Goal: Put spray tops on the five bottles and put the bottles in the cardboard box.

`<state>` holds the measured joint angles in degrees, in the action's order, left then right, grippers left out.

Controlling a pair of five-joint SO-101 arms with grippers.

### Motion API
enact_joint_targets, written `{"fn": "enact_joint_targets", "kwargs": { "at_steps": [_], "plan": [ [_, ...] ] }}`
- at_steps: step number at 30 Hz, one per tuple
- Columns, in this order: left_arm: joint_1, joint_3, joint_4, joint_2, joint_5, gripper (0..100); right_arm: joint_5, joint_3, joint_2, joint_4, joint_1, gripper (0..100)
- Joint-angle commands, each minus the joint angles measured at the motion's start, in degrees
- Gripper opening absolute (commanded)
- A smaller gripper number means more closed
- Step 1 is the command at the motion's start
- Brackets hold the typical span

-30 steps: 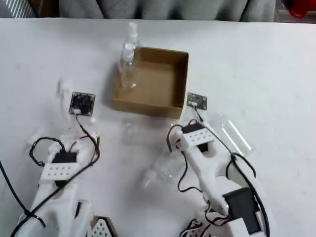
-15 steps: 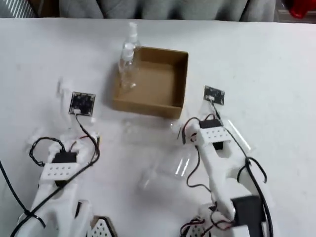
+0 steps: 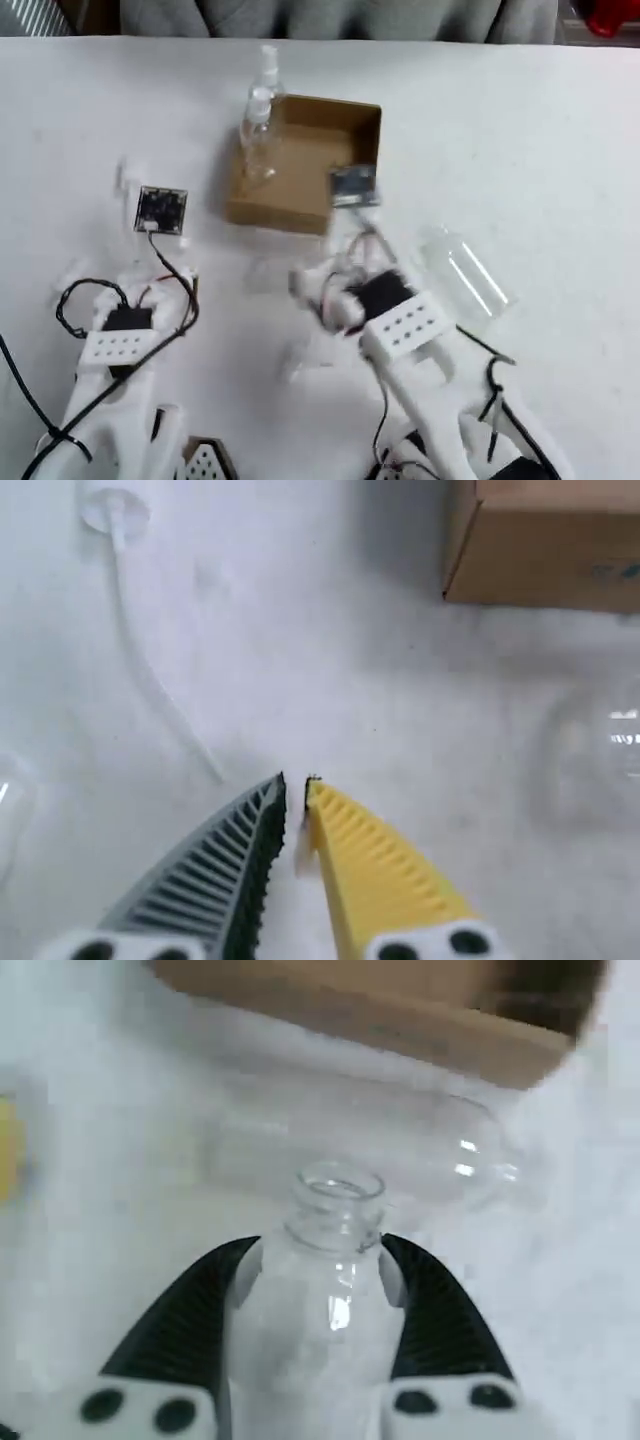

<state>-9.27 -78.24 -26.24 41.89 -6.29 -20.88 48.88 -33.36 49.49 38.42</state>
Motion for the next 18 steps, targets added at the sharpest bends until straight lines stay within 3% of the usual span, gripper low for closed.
{"fn": "enact_joint_targets", "kwargs": {
  "at_steps": [1, 5, 12, 18],
  "plan": [
    [-1.98, 0.79, 1.23, 2.15, 0.09, 4, -0.44, -2.64, -0.22, -7.08, 7.87, 1.5],
    [-3.21, 0.88, 2.02, 2.15, 0.09, 4, -5.45, -2.81, 8.04, -13.85, 11.47, 1.5],
    [-3.21, 0.79, 2.81, 2.15, 0.09, 4, -6.07, -3.08, 20.18, -27.74, 11.56, 2.1],
    [-3.21, 0.79, 2.81, 2.15, 0.09, 4, -6.15, -3.16, 26.59, -34.95, 11.65, 22.7]
  ]
}}
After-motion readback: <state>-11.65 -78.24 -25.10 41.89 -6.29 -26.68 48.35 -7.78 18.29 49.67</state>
